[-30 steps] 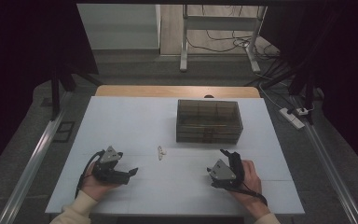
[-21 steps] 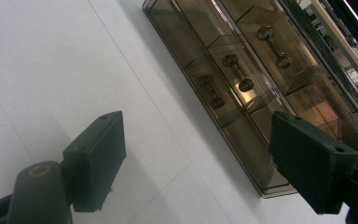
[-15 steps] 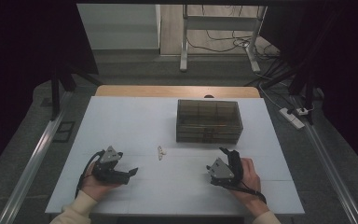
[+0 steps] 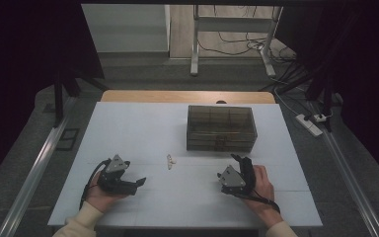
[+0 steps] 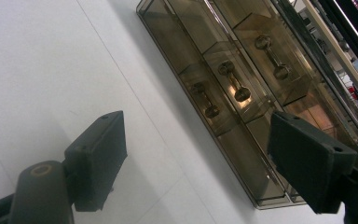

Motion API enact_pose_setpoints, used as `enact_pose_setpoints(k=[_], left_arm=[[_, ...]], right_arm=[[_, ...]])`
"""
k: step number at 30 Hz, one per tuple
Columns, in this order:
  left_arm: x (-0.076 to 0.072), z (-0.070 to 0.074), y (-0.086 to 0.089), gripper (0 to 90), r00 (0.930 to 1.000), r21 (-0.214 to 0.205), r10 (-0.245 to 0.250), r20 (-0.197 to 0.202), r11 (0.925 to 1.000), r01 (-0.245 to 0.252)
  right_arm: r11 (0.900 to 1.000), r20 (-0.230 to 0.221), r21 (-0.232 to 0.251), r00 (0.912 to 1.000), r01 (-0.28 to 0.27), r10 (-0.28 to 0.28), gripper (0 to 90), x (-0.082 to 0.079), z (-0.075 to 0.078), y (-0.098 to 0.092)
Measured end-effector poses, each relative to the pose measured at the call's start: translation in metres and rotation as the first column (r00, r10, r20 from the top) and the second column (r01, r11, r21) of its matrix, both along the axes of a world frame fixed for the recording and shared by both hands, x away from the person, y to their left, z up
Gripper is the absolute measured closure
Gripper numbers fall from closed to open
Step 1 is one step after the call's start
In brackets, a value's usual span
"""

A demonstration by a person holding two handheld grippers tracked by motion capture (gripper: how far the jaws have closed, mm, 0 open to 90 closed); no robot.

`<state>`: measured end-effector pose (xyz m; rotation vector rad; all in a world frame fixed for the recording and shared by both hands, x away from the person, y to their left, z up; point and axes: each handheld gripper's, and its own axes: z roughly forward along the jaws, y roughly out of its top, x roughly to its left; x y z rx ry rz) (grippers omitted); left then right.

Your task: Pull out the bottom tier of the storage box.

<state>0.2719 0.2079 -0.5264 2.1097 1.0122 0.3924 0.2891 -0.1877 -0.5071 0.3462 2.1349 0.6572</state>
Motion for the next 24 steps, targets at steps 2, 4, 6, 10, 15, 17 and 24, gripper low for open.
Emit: enact_pose_setpoints(k=[2, 4, 6, 10, 15, 17, 24], left_arm=[[0.0000, 0.0000, -0.0001, 12.0, 1.0000, 0.000, -0.001, 0.000, 1.0000, 0.001], [0.0001, -0.0001, -0.0001, 12.0, 1.0000, 0.002, -0.001, 0.000, 1.0000, 0.001], [0.0001, -0.0001, -0.0001, 12.0, 1.0000, 0.000, -0.001, -0.001, 1.0000, 0.001], [0.0001, -0.0001, -0.0001, 12.0, 1.0000, 0.001, -0.002, -0.001, 1.0000, 0.002], [0.0001, -0.0002, -0.0001, 12.0, 1.0000, 0.001, -0.003, -0.001, 1.0000, 0.003], [0.0001, -0.0001, -0.0001, 12.0, 1.0000, 0.001, -0.003, -0.001, 1.0000, 0.003], [-0.0001, -0.0002, -0.0004, 12.0, 1.0000, 0.004, -0.007, -0.001, 1.0000, 0.007]], right_arm=[[1.0000, 0.002, -0.002, 1.0000, 0.001, -0.001, 19.8, 0.0008, -0.0003, 0.0004], [1.0000, 0.007, -0.007, 1.0000, 0.001, -0.001, 19.9, 0.0014, -0.0008, 0.0008], [0.9999, 0.009, -0.011, 1.0000, 0.000, 0.000, 20.0, 0.0022, -0.0012, 0.0014], [0.9999, 0.015, -0.015, 0.9999, 0.000, 0.000, 20.2, 0.0037, -0.0016, 0.0026], [0.9998, 0.018, -0.021, 0.9998, 0.002, -0.001, 20.4, 0.0054, -0.0021, 0.0037], [0.9997, 0.018, -0.024, 0.9998, 0.001, 0.000, 20.4, 0.0064, -0.0021, 0.0041], [0.9996, 0.021, -0.027, 0.9998, 0.004, -0.004, 20.5, 0.0091, -0.0036, 0.0047]])
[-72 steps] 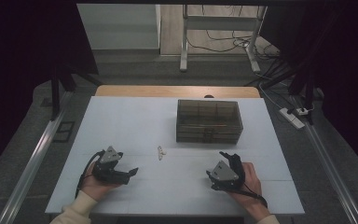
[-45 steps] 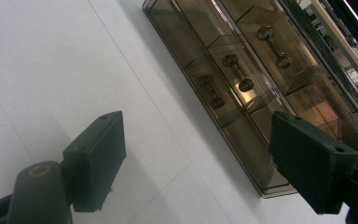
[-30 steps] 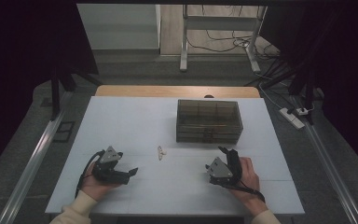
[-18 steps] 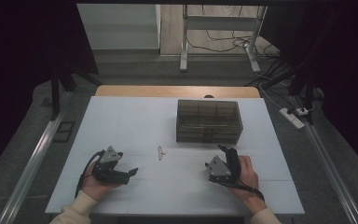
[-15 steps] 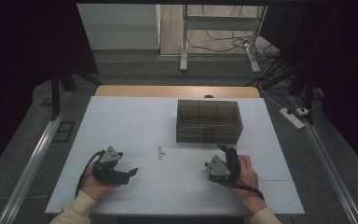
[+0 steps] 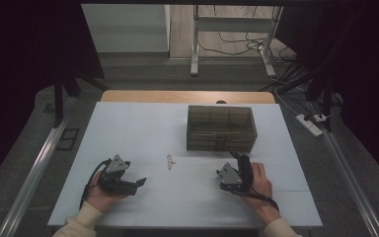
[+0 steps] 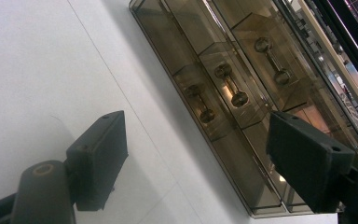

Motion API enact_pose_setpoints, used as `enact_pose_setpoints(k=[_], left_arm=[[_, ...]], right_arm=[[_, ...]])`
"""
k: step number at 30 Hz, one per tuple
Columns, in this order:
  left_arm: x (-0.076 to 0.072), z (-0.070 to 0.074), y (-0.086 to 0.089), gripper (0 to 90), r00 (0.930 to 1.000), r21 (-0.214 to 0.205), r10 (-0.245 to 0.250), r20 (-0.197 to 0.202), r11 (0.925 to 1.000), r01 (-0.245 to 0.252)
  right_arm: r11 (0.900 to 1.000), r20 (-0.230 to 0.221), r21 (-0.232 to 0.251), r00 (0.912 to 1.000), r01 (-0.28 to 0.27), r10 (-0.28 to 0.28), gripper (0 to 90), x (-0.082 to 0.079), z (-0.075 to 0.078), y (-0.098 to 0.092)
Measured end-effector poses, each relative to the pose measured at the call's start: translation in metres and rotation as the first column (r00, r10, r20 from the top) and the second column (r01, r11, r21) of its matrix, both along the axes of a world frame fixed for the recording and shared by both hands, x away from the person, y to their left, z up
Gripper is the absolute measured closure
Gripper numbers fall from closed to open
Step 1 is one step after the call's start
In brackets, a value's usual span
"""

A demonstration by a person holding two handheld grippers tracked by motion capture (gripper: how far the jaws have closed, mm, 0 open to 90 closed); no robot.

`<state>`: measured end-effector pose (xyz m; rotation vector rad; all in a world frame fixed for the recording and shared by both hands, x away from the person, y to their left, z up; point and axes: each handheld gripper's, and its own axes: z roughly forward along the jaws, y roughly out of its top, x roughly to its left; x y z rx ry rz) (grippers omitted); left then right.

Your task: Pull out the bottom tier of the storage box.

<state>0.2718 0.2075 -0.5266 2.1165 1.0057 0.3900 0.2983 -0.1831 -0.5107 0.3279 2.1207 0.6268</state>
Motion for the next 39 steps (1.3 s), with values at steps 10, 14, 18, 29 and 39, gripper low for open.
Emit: enact_pose_setpoints(k=[10, 14, 18, 29, 39], left_arm=[[0.000, 0.000, 0.000, 12.1, 1.0000, 0.001, -0.004, 0.000, 1.0000, 0.004], [0.000, 0.000, 0.000, 12.2, 1.0000, 0.003, -0.004, 0.000, 1.0000, 0.004], [0.000, -0.001, -0.001, 12.2, 1.0000, 0.005, -0.006, -0.001, 1.0000, 0.006], [0.000, -0.001, -0.001, 12.2, 0.9999, 0.007, -0.010, -0.002, 0.9999, 0.010], [0.000, -0.001, -0.001, 12.2, 0.9999, 0.007, -0.012, -0.004, 0.9999, 0.012]], right_arm=[[1.0000, 0.008, -0.006, 1.0000, 0.000, 0.000, 20.9, 0.002, -0.001, 0.001], [0.9999, 0.012, -0.013, 0.9999, 0.001, -0.001, 21.0, 0.003, -0.002, 0.001], [0.9999, 0.014, -0.011, 0.9999, 0.001, -0.001, 21.2, 0.004, -0.001, 0.001], [0.9999, 0.020, -0.016, 0.9998, 0.003, -0.003, 21.4, 0.008, -0.002, 0.002], [0.9996, 0.030, -0.029, 0.9995, 0.001, 0.000, 22.2, 0.011, -0.003, 0.005]])
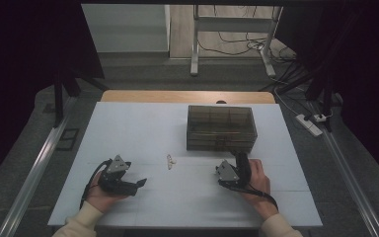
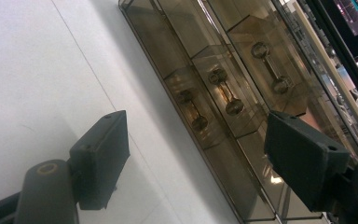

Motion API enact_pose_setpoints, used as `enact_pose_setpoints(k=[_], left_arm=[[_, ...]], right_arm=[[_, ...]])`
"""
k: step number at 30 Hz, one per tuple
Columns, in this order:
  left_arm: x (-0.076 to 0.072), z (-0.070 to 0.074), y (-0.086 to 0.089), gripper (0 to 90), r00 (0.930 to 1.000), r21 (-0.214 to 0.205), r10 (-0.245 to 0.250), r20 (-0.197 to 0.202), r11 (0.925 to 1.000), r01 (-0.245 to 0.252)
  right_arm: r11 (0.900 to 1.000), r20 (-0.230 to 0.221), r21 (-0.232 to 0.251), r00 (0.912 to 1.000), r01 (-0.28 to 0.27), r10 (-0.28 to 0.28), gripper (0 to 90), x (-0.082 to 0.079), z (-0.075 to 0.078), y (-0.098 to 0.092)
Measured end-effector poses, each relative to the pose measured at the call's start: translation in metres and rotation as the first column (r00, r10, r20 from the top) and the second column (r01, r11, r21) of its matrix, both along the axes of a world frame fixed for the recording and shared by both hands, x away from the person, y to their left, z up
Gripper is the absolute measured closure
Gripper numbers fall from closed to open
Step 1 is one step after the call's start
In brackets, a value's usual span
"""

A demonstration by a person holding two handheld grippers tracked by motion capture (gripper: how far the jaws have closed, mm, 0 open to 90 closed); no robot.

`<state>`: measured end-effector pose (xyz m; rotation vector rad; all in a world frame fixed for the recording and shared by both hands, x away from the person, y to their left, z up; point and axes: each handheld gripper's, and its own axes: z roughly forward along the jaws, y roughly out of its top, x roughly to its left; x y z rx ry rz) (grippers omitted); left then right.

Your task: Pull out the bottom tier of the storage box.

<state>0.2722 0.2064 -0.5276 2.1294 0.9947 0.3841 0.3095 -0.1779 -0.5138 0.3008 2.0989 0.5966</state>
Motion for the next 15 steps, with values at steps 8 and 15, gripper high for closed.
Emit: enact_pose_setpoints(k=[8, 15], left_arm=[[-0.0001, 0.0001, 0.0000, 12.4, 1.0000, -0.001, -0.002, 0.000, 1.0000, 0.002], [-0.0001, 0.0002, 0.0001, 12.4, 1.0000, -0.002, -0.002, 0.000, 1.0000, 0.002]], right_arm=[[0.9998, 0.004, -0.020, 1.0000, -0.004, 0.004, 23.5, 0.0034, -0.0027, 0.0026], [0.9996, 0.011, -0.030, 0.9999, -0.004, 0.004, 23.8, 0.0063, -0.0033, 0.0038]])
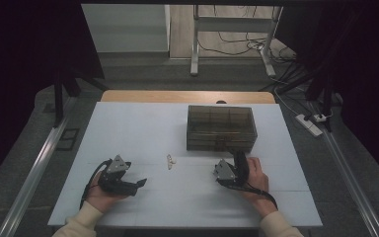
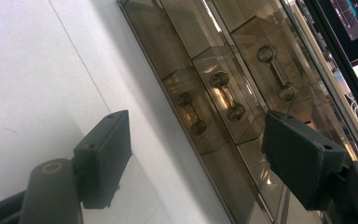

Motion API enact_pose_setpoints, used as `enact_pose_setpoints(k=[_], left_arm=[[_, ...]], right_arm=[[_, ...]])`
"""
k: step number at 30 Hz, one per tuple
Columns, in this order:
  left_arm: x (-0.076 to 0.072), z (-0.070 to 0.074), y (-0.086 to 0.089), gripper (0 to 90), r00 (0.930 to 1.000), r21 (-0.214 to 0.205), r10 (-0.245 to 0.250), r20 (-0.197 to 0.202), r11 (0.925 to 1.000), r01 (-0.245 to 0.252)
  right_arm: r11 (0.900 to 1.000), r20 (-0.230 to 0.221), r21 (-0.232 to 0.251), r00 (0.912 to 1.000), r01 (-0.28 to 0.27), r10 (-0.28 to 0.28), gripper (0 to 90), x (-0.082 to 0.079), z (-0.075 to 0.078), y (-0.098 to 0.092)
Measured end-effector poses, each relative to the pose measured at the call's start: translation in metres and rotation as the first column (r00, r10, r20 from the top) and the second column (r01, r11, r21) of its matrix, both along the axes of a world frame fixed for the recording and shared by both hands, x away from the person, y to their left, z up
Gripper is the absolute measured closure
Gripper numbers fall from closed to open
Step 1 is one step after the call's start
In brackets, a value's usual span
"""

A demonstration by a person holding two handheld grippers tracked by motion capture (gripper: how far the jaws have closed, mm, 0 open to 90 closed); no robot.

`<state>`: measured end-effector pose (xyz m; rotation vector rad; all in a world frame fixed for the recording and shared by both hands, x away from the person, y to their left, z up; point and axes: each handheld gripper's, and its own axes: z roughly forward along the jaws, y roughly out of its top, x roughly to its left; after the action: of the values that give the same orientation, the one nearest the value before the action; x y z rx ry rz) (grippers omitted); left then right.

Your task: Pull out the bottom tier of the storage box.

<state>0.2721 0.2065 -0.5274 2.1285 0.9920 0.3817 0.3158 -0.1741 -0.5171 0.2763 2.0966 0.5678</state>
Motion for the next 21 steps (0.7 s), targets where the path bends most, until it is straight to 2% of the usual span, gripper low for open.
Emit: enact_pose_setpoints(k=[10, 21], left_arm=[[0.0001, 0.0000, 0.0003, 12.4, 1.0000, -0.002, 0.000, 0.000, 1.0000, 0.000], [0.0001, 0.0000, 0.0001, 12.4, 1.0000, -0.001, -0.002, 0.000, 1.0000, 0.002]], right_arm=[[1.0000, 0.007, -0.002, 1.0000, 0.001, -0.001, 24.6, 0.0034, -0.0006, 0.0008], [0.9998, 0.023, -0.022, 0.9997, 0.000, 0.001, 30.9, 0.0047, -0.0026, 0.0025]])
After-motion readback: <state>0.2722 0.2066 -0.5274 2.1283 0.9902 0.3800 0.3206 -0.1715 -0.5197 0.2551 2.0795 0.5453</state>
